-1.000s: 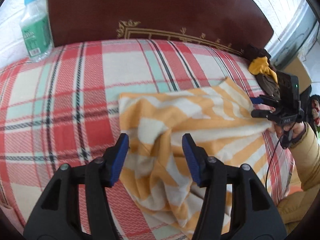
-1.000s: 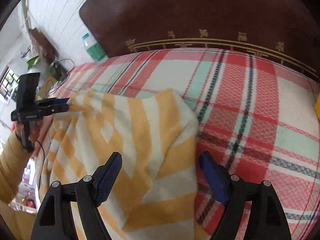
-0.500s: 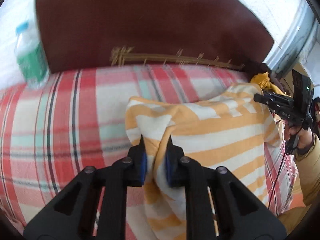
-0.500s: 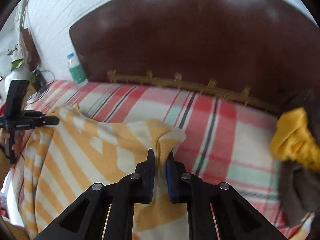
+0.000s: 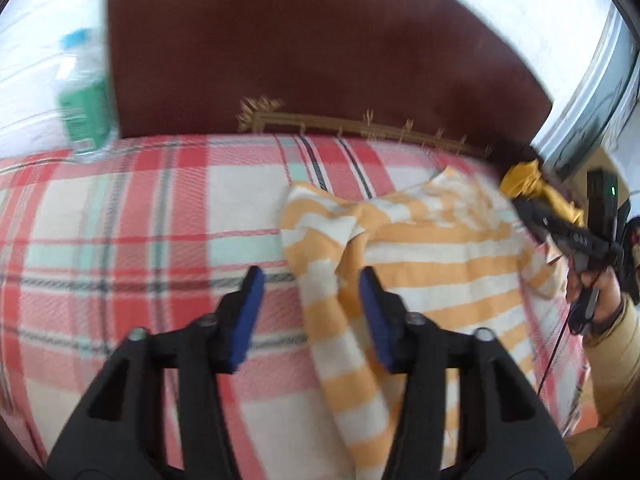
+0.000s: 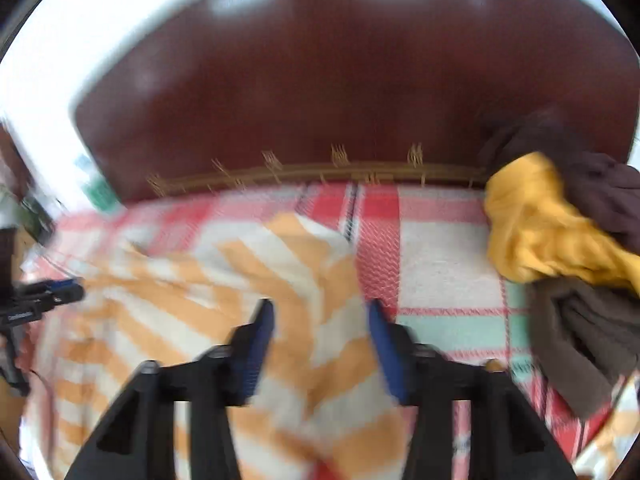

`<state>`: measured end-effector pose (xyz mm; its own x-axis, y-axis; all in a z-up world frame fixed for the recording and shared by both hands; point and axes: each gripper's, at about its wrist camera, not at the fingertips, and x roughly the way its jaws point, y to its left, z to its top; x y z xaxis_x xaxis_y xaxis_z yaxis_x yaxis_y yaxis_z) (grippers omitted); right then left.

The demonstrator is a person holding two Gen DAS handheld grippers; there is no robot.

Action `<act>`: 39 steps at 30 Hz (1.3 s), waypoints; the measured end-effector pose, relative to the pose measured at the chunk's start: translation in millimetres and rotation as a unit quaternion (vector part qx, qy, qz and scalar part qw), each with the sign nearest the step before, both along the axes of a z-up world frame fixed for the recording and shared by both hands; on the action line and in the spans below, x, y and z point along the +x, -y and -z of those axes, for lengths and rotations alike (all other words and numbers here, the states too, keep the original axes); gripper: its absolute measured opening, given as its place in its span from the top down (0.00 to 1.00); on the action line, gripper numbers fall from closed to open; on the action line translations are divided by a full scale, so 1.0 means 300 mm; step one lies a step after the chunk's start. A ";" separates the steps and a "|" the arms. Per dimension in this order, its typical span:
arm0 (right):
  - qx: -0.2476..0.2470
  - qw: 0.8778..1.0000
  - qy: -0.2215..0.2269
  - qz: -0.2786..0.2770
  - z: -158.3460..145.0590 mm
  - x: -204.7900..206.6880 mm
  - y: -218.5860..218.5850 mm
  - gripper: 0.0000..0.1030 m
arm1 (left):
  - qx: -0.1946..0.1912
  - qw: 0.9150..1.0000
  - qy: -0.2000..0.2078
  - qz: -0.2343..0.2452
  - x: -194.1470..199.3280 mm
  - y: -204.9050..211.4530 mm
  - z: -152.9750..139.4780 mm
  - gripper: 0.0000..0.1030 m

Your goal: Fold clothes

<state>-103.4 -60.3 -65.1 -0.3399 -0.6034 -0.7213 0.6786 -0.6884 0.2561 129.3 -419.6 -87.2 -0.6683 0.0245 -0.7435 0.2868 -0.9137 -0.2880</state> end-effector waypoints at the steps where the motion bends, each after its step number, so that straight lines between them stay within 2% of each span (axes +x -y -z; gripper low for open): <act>1: -0.021 0.999 0.009 -0.032 -0.028 0.057 -0.015 0.46 | 0.007 1.000 -0.011 -0.003 0.058 -0.003 -0.023 0.35; 2: -0.042 0.997 0.018 -0.064 -0.055 0.114 -0.031 0.39 | 0.013 1.000 -0.022 -0.005 0.116 -0.005 -0.047 0.33; 4: -0.074 0.988 0.039 -0.133 -0.093 0.239 -0.048 0.31 | 0.005 1.000 -0.014 0.006 0.217 -0.058 -0.054 0.33; 6: -0.080 0.973 0.064 -0.205 -0.086 0.381 -0.031 0.31 | -0.008 1.000 -0.007 0.016 0.306 -0.125 -0.040 0.33; 8: -0.073 0.959 0.093 -0.257 -0.055 0.513 0.002 0.31 | -0.001 1.000 0.005 0.028 0.387 -0.199 -0.007 0.33; 12: -0.051 0.933 0.149 -0.324 0.038 0.725 0.081 0.31 | 0.040 0.998 0.021 0.038 0.516 -0.316 0.089 0.33; 14: -0.039 0.928 0.168 -0.331 0.074 0.778 0.100 0.31 | 0.040 0.998 0.035 0.037 0.560 -0.365 0.125 0.33; 20: -0.012 0.913 0.222 -0.341 0.166 0.884 0.146 0.29 | 0.070 0.997 0.021 0.036 0.646 -0.389 0.184 0.33; 22: -0.031 0.903 0.249 -0.348 0.189 0.905 0.168 0.29 | 0.078 0.996 0.009 0.047 0.652 -0.390 0.195 0.26; 23: -0.039 0.902 0.252 -0.349 0.197 0.914 0.178 0.29 | 0.080 0.996 0.004 0.050 0.651 -0.391 0.198 0.19; 24: -0.043 0.902 0.253 -0.348 0.204 0.925 0.185 0.30 | 0.083 0.995 0.000 0.052 0.651 -0.393 0.200 0.19; 25: -0.045 0.903 0.255 -0.344 0.222 0.923 0.188 0.39 | 0.085 0.995 -0.004 0.055 0.651 -0.395 0.203 0.19; 26: -0.049 0.904 0.256 -0.340 0.231 0.919 0.191 0.58 | 0.087 0.995 -0.008 0.057 0.650 -0.396 0.205 0.19; 27: -0.053 0.904 0.258 -0.336 0.232 0.919 0.195 0.68 | 0.080 0.995 -0.005 0.056 0.650 -0.404 0.205 0.19; 28: -0.062 0.905 0.259 -0.332 0.223 0.913 0.196 0.84 | 0.072 0.996 -0.002 0.054 0.650 -0.412 0.204 0.20; 29: -0.072 0.905 0.260 -0.329 0.209 0.904 0.196 0.88 | 0.069 0.996 -0.001 0.052 0.652 -0.415 0.202 0.31; 30: -0.082 0.905 0.261 -0.326 0.195 0.895 0.196 0.88 | 0.075 0.996 0.000 0.052 0.655 -0.415 0.201 0.55; 32: -0.111 0.903 0.264 -0.319 0.156 0.864 0.199 0.88 | 0.114 0.992 0.001 0.046 0.663 -0.400 0.218 0.72; 33: -0.126 0.903 0.263 -0.315 0.131 0.848 0.201 0.88 | 0.133 0.990 0.001 0.042 0.667 -0.393 0.226 0.74; 35: -0.157 0.902 0.257 -0.310 0.077 0.818 0.207 0.88 | 0.143 0.989 -0.002 0.043 0.677 -0.400 0.226 0.80; 37: -0.159 0.912 0.231 -0.298 0.033 0.794 0.219 0.85 | 0.153 0.987 -0.005 0.043 0.687 -0.407 0.225 0.83; 38: -0.148 0.919 0.224 -0.290 0.025 0.783 0.225 0.72 | 0.158 0.986 -0.007 0.044 0.692 -0.411 0.224 0.83; 39: -0.131 0.925 0.220 -0.282 0.024 0.772 0.231 0.64 | 0.163 0.986 -0.009 0.044 0.697 -0.414 0.224 0.84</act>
